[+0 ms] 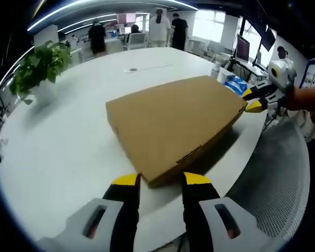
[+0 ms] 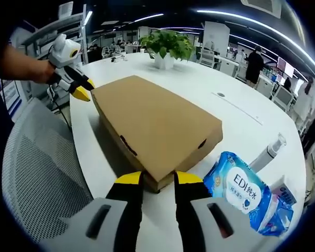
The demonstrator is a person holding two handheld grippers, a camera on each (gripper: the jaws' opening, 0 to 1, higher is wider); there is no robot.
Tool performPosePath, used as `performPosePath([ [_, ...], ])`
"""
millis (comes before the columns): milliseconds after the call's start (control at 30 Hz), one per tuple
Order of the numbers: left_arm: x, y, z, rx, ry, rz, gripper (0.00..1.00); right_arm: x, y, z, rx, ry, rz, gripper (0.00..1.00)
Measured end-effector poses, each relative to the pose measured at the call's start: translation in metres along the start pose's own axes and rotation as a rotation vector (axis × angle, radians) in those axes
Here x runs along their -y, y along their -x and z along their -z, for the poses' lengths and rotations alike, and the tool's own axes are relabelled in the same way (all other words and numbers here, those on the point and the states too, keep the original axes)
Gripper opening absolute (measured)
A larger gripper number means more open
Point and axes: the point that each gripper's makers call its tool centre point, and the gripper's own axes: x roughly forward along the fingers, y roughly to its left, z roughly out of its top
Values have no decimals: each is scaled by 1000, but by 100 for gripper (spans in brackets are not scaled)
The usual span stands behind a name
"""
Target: Operate the shoe box by opening the lid, removing the specified soft item, and placing it in the target area until the item is outside and the box remains undamaged.
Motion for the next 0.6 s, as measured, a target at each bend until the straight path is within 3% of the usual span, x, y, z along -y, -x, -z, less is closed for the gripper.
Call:
performPosePath([
  [100,-2,-11,-10,-5,-10,6,30,7,-2,-1,0,0,5,21],
  [600,-12,-29,-29,-12,5,9,32,28,-12,-9,6,-6,17,21],
])
